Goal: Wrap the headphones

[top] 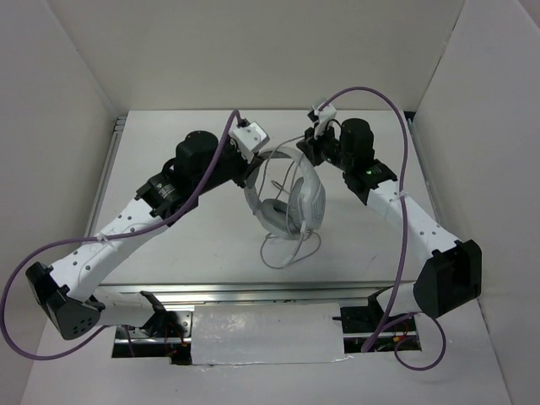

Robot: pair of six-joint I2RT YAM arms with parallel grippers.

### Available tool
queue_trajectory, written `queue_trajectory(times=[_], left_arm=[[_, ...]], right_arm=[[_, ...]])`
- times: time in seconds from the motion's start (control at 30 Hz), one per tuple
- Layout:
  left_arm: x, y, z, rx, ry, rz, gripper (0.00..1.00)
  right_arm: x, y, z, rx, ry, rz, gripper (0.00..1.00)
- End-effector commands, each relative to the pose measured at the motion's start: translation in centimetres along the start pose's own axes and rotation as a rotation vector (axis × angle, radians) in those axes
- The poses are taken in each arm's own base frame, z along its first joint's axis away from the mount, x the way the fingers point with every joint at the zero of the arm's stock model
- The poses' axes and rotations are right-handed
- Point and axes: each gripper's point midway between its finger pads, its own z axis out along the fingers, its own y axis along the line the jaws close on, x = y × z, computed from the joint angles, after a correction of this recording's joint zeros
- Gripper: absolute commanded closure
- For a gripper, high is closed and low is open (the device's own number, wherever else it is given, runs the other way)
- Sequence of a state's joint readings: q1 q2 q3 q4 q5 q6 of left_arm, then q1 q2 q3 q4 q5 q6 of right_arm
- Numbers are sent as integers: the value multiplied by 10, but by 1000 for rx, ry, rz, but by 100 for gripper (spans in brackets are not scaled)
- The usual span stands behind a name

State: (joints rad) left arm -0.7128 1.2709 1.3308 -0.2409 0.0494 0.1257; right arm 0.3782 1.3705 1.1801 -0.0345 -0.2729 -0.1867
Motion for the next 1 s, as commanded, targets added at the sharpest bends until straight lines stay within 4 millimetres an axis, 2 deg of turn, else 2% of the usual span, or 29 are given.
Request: queue_trajectory(times=[0.0,0.03,0.13,0.2,0.33,0.47,0.53,0.67,0.77,0.97], left_arm=[[-60,14,-14,-60,-134,-26,100],[-61,14,-15,-61,-132,-21,100],[-56,21,-13,-101,-95,-22,100],[-49,22,-10,-109,-65,-24,100],[-36,16,-4,-87,-45,-28,100],[-31,16,-3,-90,-24,-33,100],[-24,16,-1,-100,-1,-40,100],[-1,26,8,-178,72,-59,100],[9,31,15,-211,110,-72,100],[34,42,33,-273,180,-79,100]], right_arm=[[-21,23,8,-156,-116,44,90],[-20,24,9,-156,-117,48,100],[-26,18,10,-108,-157,66,100],[-41,3,5,-25,-215,73,100],[-81,-11,-18,42,-325,43,100],[-103,-21,-34,108,-384,34,100],[-110,-32,-43,173,-412,40,100],[-133,-55,-79,271,-502,53,100],[-140,-65,-98,302,-508,49,100],[-144,-69,-127,329,-541,28,100]])
